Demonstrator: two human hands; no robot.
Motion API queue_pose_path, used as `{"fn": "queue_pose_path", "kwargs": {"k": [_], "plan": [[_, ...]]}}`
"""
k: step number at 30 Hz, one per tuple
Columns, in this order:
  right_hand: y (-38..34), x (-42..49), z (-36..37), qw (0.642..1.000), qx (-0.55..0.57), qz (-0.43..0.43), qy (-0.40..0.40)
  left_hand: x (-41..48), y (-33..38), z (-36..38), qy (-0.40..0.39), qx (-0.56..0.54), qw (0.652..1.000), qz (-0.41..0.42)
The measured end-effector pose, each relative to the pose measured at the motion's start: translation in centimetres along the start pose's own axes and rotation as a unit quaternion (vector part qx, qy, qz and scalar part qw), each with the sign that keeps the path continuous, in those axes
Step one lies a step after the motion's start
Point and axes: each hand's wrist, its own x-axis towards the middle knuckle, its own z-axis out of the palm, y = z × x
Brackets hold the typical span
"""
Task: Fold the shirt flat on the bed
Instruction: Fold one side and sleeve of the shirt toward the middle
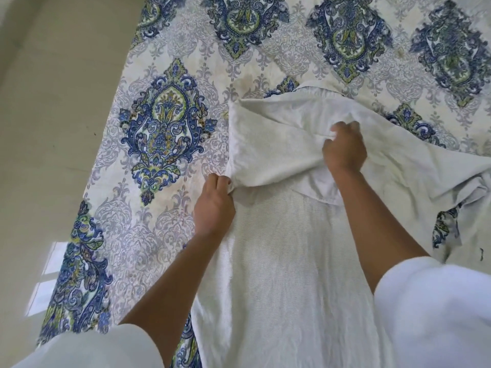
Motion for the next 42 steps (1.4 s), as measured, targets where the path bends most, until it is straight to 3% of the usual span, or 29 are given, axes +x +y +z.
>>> {"fn": "queue_pose_path", "kwargs": {"k": [2, 4, 8, 10, 13, 15, 21, 24, 28, 31, 33, 36, 42], "plan": [[-2.6, -0.4, 0.9, 0.994, 0.063, -0.086, -0.02, -0.3, 0.2, 0.1, 0.006, 0.034, 0.998, 0.047], [-5.5, -0.7, 2.1, 0.977, 0.129, -0.145, -0.09, -0.4, 0.4, 0.2, -0.004, 0.061, 0.995, 0.076], [-9.9, -0.1, 4.3, 0.954, 0.169, -0.096, -0.227, -0.5, 0.9, 0.5, -0.018, 0.091, 0.992, 0.088], [-10.6, 0.3, 4.8, 0.961, 0.178, -0.06, -0.202, -0.6, 0.9, 0.8, -0.016, 0.103, 0.991, 0.089], [-10.0, 1.2, 4.2, 0.986, 0.142, 0.034, -0.081, -0.4, 0.6, 1.1, -0.016, 0.114, 0.99, 0.086], [-9.5, 1.6, 4.0, 0.992, 0.078, 0.064, -0.08, -0.3, 0.5, 1.4, -0.018, 0.12, 0.988, 0.099], [-11.8, 2.2, 4.3, 0.987, 0.103, -0.101, -0.065, -0.1, 0.4, 2.1, -0.031, 0.135, 0.986, 0.097], [-13.5, 2.4, 4.3, 0.978, 0.135, -0.121, -0.104, 0.2, 0.4, 1.9, -0.064, 0.102, 0.988, 0.096], [-15.0, 3.1, 4.7, 0.984, 0.035, -0.116, -0.127, 1.3, 0.4, 0.8, -0.083, -0.092, 0.992, -0.01], [-15.6, 3.9, 4.4, 0.967, 0.17, -0.041, -0.187, 3.5, 0.7, 0.6, -0.045, -0.231, 0.956, -0.173], [-15.5, 4.3, 4.7, 0.93, 0.284, -0.001, -0.234, 5.4, 0.4, 0.7, -0.114, -0.229, 0.932, -0.256], [-15.1, 4.6, 6.2, 0.933, 0.286, 0.014, -0.219, 6.7, -0.4, 0.8, -0.203, -0.171, 0.927, -0.264], [-14.4, 5.2, 9.0, 0.973, 0.18, -0.069, -0.126, 6.0, -0.8, 1.6, -0.184, -0.18, 0.933, -0.252]]}}
